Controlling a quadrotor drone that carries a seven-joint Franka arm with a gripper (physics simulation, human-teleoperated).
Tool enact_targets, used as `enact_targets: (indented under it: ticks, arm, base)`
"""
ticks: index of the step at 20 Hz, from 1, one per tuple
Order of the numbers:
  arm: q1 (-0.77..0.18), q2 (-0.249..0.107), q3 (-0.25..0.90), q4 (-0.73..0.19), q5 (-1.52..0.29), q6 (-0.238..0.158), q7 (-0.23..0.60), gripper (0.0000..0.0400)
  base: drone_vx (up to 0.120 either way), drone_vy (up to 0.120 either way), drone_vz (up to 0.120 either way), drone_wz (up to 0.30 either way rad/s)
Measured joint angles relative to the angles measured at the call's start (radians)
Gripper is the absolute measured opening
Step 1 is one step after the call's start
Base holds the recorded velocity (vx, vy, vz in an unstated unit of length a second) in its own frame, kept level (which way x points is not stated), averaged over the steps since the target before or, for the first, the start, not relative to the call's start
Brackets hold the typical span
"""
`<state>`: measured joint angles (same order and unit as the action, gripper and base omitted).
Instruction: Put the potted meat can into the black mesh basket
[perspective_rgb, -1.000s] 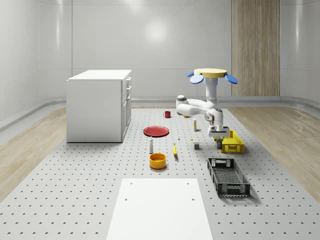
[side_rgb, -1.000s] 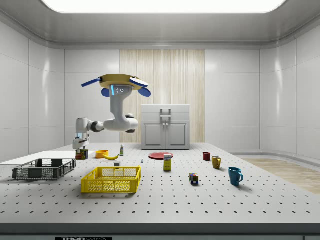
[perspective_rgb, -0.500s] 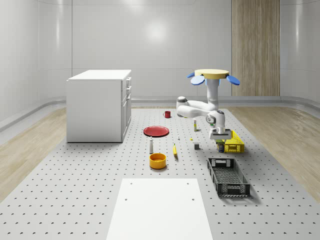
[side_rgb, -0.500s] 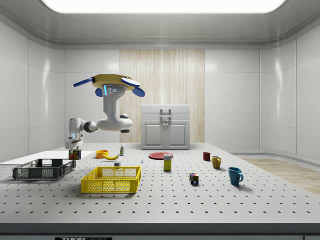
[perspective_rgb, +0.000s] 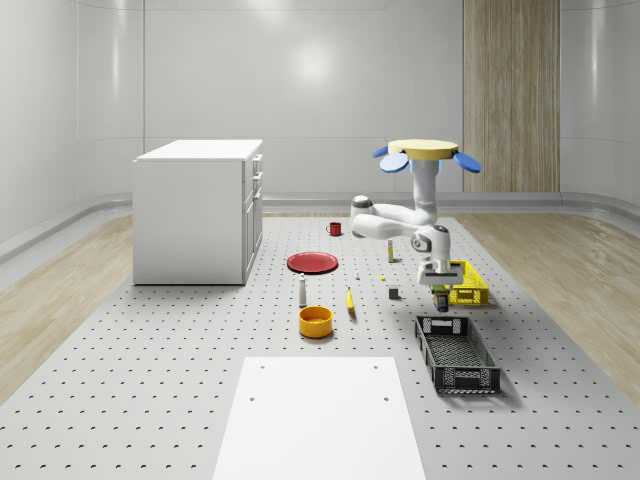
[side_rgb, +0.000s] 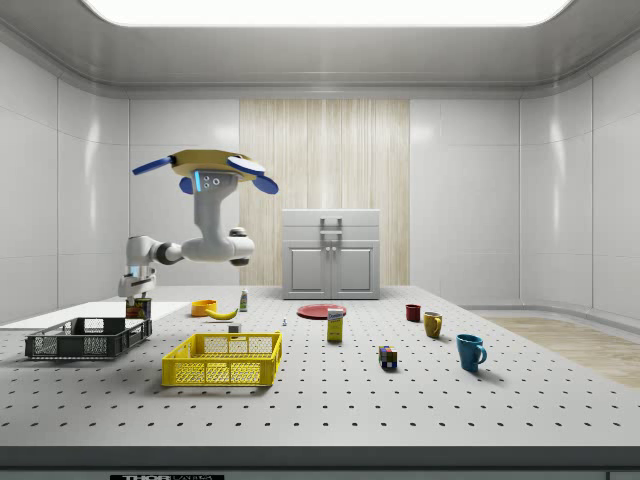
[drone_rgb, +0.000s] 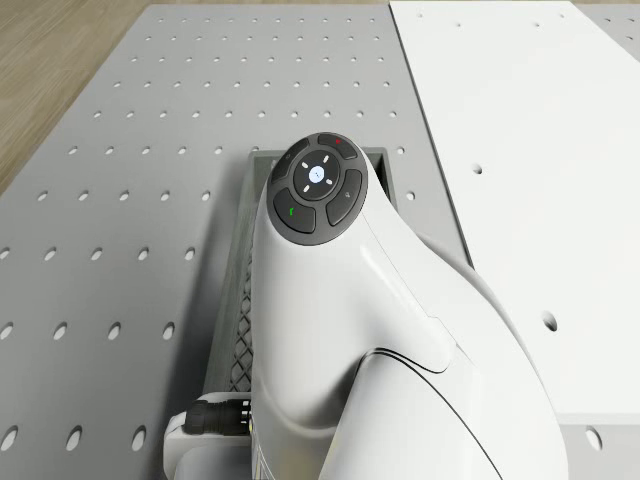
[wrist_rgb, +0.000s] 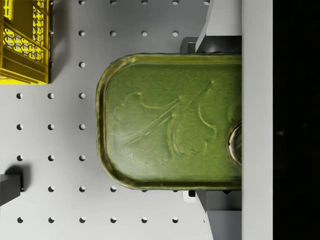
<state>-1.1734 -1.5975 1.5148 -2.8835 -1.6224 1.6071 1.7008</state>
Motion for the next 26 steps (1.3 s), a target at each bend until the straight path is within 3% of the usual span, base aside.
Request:
enact_targets:
  ticks: [13, 18, 26]
  arm:
    - [0.0, -0.001, 0.0, 0.0, 0.001, 0.001, 0.0, 0.0291]
    - [0.0, -0.002, 0.0, 0.0, 0.001, 0.002, 0.0, 0.0291]
    - [0.0, -0.002, 0.0, 0.0, 0.001, 0.002, 0.0, 0.0291]
  base:
    - [0.12, 0.0, 0.0, 0.0]
    - [0.12, 0.0, -0.056, 0.0]
    - [0.12, 0.0, -0.12, 0.0]
